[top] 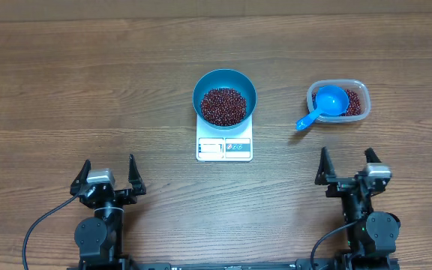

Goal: Scoop item into bowl and weigh 150g on scale

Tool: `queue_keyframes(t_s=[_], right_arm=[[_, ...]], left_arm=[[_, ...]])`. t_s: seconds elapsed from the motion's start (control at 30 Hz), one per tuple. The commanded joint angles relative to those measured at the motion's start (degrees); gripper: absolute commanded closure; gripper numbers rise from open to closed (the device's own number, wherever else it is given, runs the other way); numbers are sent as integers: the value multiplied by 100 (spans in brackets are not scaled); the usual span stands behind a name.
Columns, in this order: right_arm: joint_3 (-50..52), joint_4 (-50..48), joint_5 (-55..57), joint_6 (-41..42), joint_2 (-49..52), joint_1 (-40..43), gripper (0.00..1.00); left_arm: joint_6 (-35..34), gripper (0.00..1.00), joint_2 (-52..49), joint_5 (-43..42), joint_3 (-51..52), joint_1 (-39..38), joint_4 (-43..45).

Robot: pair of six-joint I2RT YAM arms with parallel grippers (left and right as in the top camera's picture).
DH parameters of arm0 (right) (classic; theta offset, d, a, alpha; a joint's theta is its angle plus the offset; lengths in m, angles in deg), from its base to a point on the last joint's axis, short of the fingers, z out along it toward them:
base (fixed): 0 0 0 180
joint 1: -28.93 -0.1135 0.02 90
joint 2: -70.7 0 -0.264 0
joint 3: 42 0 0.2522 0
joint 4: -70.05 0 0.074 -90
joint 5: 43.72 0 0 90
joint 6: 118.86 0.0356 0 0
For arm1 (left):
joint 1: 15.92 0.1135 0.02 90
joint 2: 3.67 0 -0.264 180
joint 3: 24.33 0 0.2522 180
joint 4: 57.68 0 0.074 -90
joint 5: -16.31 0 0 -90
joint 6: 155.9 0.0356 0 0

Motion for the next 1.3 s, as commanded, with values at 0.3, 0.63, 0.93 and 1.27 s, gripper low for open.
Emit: queue_keyframes(t_s=[0.3,0.63,0.93,1.27], right_arm=[[61,-13,-289,-831,-55,-72,0],[61,-13,-273,-789,-55,-70,0],[61,-24,-254,-789,-55,-70,0],[61,-26,-254,-791,-52,-70,0]], left_arm=[[-98,0,52,-70,17,31,2],[-98,1,52,-70,17,31,2],[-98,0,52,-70,17,31,2],[-98,0,52,-70,17,31,4]])
